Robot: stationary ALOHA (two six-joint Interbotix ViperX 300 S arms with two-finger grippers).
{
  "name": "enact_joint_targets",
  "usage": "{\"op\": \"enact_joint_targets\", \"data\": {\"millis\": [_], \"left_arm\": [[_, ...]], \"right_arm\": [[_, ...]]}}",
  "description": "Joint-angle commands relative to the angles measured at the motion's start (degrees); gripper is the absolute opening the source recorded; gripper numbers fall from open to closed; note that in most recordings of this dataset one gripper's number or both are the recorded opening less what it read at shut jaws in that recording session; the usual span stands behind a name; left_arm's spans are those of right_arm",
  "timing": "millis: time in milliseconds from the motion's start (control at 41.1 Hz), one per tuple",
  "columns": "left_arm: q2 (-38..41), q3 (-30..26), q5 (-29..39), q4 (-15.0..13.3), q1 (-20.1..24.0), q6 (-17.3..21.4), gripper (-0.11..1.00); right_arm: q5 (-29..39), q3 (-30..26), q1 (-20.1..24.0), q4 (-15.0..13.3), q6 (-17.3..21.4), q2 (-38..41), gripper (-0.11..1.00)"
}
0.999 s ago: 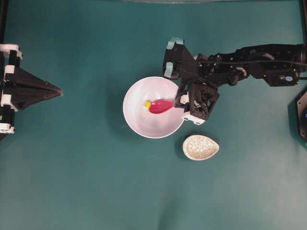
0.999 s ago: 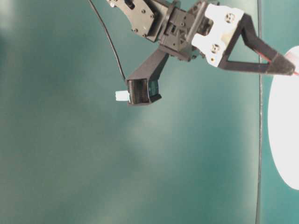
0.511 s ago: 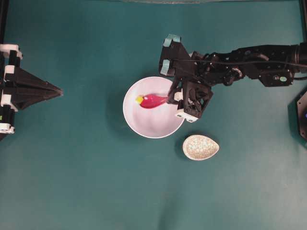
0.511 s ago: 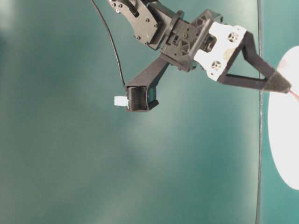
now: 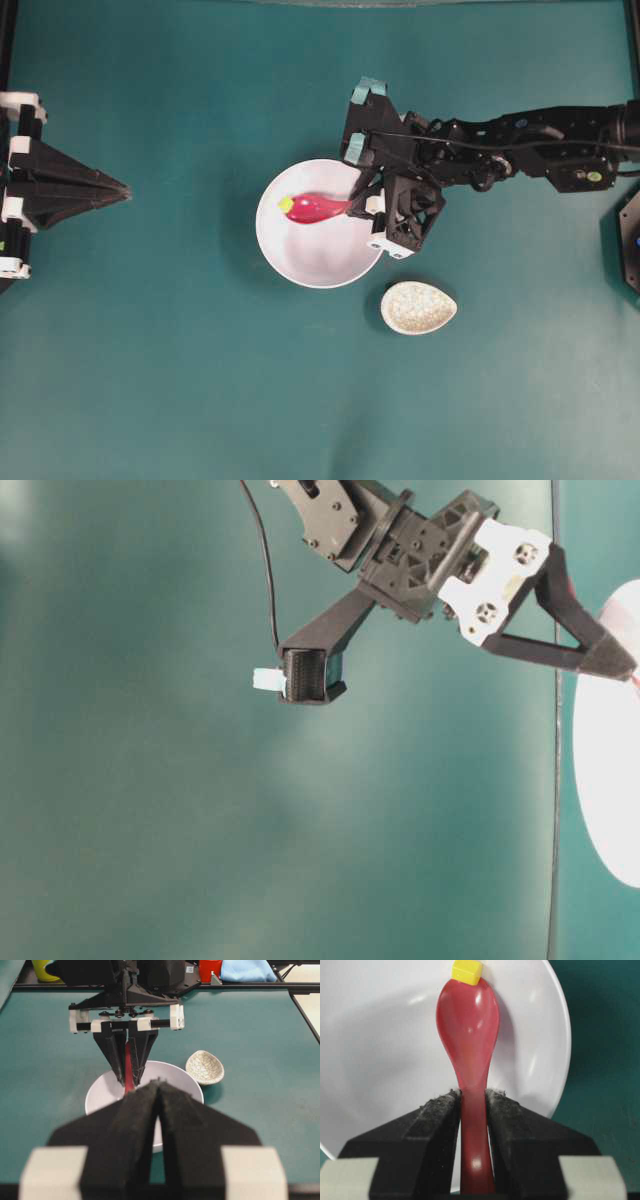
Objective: Scoop the yellow hexagonal prism block from the bowl with a spoon using the right arm.
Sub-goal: 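Push the spoon bowl under the yellow block inside the white bowl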
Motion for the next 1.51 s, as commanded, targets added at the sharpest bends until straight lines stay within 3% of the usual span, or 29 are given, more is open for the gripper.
{"op": "enact_joint_targets", "data": {"millis": [0,999,1486], "left_arm": [[0.44,-1.76,-0.62,0.18,0.00,0.00,0.01],[0.44,-1.93,-0.70,0.18,0.00,0.00,0.01],[0.44,-1.93,-0.70,0.18,0.00,0.00,0.01]], "right_arm": [[-1.67,-0.18,0.44,0.09,0.09,-0.88,0.25],[-4.04,0.62,1.58,0.70,0.26,-1.14,0.25],[-3.52,0.70,1.85,0.70,0.35,-7.29,0.25]]}}
